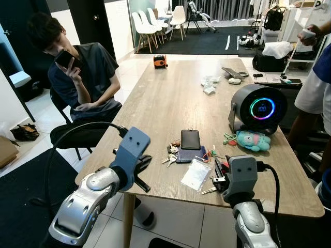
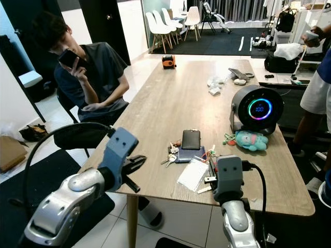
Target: Hang keys on a hook
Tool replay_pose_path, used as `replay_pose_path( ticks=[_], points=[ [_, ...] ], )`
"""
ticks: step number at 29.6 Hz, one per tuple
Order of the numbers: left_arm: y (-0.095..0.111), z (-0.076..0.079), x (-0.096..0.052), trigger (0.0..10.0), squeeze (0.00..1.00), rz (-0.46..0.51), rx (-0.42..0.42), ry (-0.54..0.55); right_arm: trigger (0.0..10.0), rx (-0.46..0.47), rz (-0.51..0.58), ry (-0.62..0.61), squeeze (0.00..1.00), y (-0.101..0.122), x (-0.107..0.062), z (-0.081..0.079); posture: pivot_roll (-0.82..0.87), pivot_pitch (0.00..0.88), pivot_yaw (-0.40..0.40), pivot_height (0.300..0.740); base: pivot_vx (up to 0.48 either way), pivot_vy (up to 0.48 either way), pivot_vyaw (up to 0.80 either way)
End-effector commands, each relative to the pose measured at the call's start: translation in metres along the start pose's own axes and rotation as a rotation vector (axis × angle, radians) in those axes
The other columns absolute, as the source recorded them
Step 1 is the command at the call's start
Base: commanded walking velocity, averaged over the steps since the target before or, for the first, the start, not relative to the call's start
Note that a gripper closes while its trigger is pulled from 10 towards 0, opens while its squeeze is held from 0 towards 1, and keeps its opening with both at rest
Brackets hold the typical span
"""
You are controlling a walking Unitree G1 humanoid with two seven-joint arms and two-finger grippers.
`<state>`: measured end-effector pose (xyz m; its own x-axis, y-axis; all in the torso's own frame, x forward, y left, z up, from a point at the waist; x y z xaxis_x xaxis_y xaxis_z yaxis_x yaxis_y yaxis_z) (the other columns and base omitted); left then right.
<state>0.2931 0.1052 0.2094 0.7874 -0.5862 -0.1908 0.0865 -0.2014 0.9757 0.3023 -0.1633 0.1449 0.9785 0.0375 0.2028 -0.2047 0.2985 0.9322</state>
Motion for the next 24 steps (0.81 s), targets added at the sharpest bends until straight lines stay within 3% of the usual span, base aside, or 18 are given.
replay_pose_path(
  ticks=[1, 5, 11, 15, 20, 24],
  points=[
    [-0.003, -0.001, -0.005, 10.0, 0.0, -0.033, 0.02, -0.021, 10.0, 0.007, -0.014, 0.0, 0.0, -0.003, -0.003, -0.001, 0.02, 0.121, 0.122, 0.74, 0.0, 0.0, 0.0],
    [-0.009, 0.0, -0.011, 10.0, 0.0, -0.082, 0.036, -0.063, 10.0, 0.001, -0.018, -0.017, 0.0, -0.005, -0.002, 0.005, 0.03, 0.124, 0.127, 0.74, 0.0, 0.0, 0.0],
    [-0.025, 0.006, -0.002, 10.0, 0.0, -0.151, 0.006, -0.05, 10.0, -0.008, -0.032, 0.004, 0.0, -0.007, 0.002, 0.01, 0.03, 0.128, 0.128, 0.74, 0.0, 0.0, 0.0],
    [-0.033, 0.004, 0.005, 10.0, 0.0, -0.177, -0.025, -0.024, 10.0, -0.016, -0.026, 0.084, 0.0, -0.003, 0.007, 0.003, 0.02, 0.131, 0.132, 0.74, 0.0, 0.0, 0.0],
    [-0.039, -0.007, -0.004, 10.0, 0.0, -0.216, 0.016, -0.018, 10.0, -0.008, 0.005, 0.185, 0.0, 0.01, 0.021, -0.014, 0.02, 0.136, 0.133, 0.74, 0.0, 0.0, 0.0],
    [-0.04, -0.011, -0.009, 10.0, 0.0, -0.221, 0.018, -0.007, 10.0, 0.001, 0.01, 0.251, 0.0, 0.013, 0.02, -0.027, 0.03, 0.138, 0.124, 0.74, 0.0, 0.0, 0.0]
  ],
)
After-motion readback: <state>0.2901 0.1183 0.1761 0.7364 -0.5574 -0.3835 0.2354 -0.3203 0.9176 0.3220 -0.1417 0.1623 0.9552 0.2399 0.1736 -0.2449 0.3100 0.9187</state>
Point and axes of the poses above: a point about 5 cm out from each wrist's last joint towards the gripper, its own x axis pointing out of the wrist towards the gripper, its own y axis along the axis of the wrist's last joint, z = x × y, the point moved 1 cm from there along x, pointing out of the wrist towards the gripper, and after that the axes turned 9 degrees about -x, right-handed, at the moved point
